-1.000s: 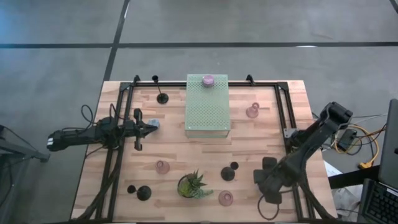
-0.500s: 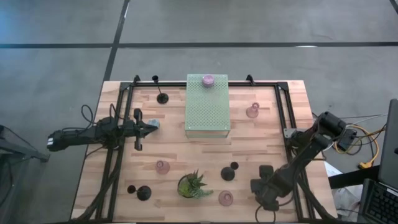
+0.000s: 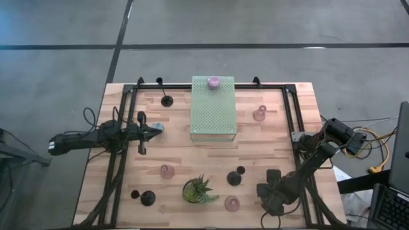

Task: Pick & Place candle stick holders
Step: Put the white scented candle on the shelf aligned with the pink scented candle, then put the blue scented candle on the shelf aligned with the pink and white scented candles

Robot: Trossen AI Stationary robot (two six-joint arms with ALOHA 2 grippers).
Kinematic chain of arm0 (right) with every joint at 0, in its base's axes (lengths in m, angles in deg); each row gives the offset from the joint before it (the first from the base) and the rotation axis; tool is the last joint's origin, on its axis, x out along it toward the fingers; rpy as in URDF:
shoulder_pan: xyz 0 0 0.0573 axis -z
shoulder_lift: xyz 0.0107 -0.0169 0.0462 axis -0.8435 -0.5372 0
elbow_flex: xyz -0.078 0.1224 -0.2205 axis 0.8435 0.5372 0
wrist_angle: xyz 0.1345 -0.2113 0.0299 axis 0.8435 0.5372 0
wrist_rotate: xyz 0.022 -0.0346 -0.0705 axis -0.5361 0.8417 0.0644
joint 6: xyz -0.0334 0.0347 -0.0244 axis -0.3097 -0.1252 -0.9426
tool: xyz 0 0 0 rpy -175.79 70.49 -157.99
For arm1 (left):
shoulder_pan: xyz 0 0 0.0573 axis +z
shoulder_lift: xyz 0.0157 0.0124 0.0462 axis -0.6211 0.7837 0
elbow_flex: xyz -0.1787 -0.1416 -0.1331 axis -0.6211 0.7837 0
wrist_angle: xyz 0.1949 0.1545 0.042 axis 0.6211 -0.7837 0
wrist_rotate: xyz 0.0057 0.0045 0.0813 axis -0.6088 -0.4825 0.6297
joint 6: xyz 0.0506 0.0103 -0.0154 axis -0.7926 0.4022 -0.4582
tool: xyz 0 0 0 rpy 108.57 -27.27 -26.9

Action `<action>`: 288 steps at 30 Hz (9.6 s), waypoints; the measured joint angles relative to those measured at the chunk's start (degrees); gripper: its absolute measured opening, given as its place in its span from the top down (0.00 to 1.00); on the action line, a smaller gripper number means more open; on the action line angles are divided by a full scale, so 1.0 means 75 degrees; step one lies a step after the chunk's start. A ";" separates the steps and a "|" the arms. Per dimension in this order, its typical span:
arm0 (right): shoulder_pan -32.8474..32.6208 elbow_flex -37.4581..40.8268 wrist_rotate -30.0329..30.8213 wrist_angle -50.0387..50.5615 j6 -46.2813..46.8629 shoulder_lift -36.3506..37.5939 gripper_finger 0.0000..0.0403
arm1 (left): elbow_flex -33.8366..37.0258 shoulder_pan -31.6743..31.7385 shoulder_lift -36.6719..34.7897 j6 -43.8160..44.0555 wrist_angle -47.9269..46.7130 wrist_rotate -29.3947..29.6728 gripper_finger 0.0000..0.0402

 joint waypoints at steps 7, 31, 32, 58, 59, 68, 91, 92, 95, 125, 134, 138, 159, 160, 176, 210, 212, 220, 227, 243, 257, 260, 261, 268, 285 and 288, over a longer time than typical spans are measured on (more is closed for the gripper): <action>-0.0009 0.0035 -0.0203 0.0275 0.0511 0.0419 0.29 | -0.0001 0.0000 0.0000 0.0002 -0.0001 0.0002 0.95; 0.1530 -0.0081 -0.1325 0.2026 0.1535 0.4231 0.29 | -0.0002 -0.0002 0.0000 0.0003 0.0003 0.0003 0.95; 0.1657 -0.0189 -0.1327 0.2201 0.1411 0.4271 0.29 | 0.0001 0.0000 0.0000 0.0003 0.0003 0.0000 0.95; 0.6026 -0.5211 -0.0259 0.5647 -0.3267 0.1679 0.29 | 0.0000 -0.0002 0.0000 0.0002 0.0006 0.0002 0.95; 0.6169 -0.5456 -0.0259 0.5645 -0.3346 0.1463 0.29 | 0.0001 0.0000 0.0000 0.0003 0.0006 0.0003 0.95; 0.7308 -0.7998 -0.0256 0.5686 -0.3910 -0.0805 0.29 | 0.0000 -0.0003 0.0003 0.0002 0.0003 0.0001 0.95; 0.9173 -1.0730 0.0155 0.5609 -0.3078 -0.3909 0.29 | -0.0001 -0.0002 0.0015 0.0003 0.0003 0.0000 0.95; 0.9235 -1.0730 0.0201 0.5580 -0.3075 -0.3910 0.29 | 0.0001 0.0000 0.0015 0.0000 0.0003 0.0002 0.95; 0.9428 -1.0730 0.0235 0.5392 -0.3103 -0.3941 0.29 | 0.0001 -0.0002 0.0015 0.0002 0.0006 0.0002 0.95; 0.9836 -0.9931 0.0362 0.4409 -0.3340 -0.3939 0.28 | -0.0001 0.0000 0.0020 0.0000 0.0003 0.0003 0.95; 0.9862 -0.9969 0.0414 0.4231 -0.3565 -0.3939 0.11 | 0.0001 -0.0003 0.0020 0.0001 0.0003 0.0003 0.95; 0.9865 -0.9969 0.0452 0.4229 -0.3527 -0.3938 0.10 | 0.0001 -0.0002 0.0020 0.0001 0.0003 0.0001 0.95; 0.9764 -1.0803 0.0965 0.4792 -0.3680 -0.3905 0.11 | 0.0001 -0.0003 0.0017 0.0003 0.0003 0.0003 0.95; 0.9752 -1.0797 0.0976 0.4794 -0.3679 -0.3842 0.11 | -0.0001 -0.0003 0.0020 0.0002 0.0003 0.0003 0.95; 0.8628 -1.0771 0.1169 0.5627 -0.4949 -0.1669 0.18 | 0.0000 -0.0002 0.0020 0.0001 0.0003 0.0003 0.95; 0.5578 -0.1994 0.0315 0.0337 -0.6759 0.5038 0.97 | -0.0002 0.0000 0.0096 0.0003 0.0000 0.0000 0.95; 0.5578 -0.1255 0.0310 -0.0282 -0.6723 0.5430 0.97 | -0.0002 -0.0003 0.0096 0.0000 0.0000 0.0001 0.95; 0.5578 0.1298 0.0368 -0.2483 -0.7333 0.6622 0.98 | -0.0002 -0.0003 0.0096 0.0000 0.0000 0.0000 0.95; 0.5578 0.2838 0.0483 -0.3535 -0.7106 0.7603 0.98 | 0.0001 0.0000 0.0096 0.0002 -0.0002 0.0003 0.95; 0.5581 0.4445 0.4160 -0.3589 -0.7306 1.0786 0.98 | 0.0000 0.0000 0.0096 0.0002 0.0000 0.0003 0.95; 0.5578 0.5446 0.4368 -0.3579 -0.7307 1.1889 0.98 | -0.0001 -0.0002 0.0096 0.0001 0.0002 0.0001 0.95; 0.5578 0.5643 0.4354 -0.3576 -0.7307 1.1842 0.98 | -0.0001 -0.0001 0.0096 0.0001 0.0002 0.0002 0.95; 0.5578 0.5711 0.4354 -0.3575 -0.7305 1.1842 0.98 | -0.0001 -0.0001 0.0096 0.0001 0.0002 0.0000 0.95; 0.5578 0.6216 0.4351 -0.3575 -0.7299 1.1842 0.98 | 0.0001 -0.0001 0.0096 0.0000 0.0003 0.0001 0.95; 0.5578 0.6383 0.4336 -0.3538 -0.7333 1.1795 0.98 | -0.0005 0.0000 0.0093 0.0646 0.0580 -0.0080 0.95; 0.5578 0.6383 0.4336 -0.3541 -0.7333 1.1795 0.98 | -0.0201 -0.0002 0.0096 0.1942 0.0844 -0.0191 0.95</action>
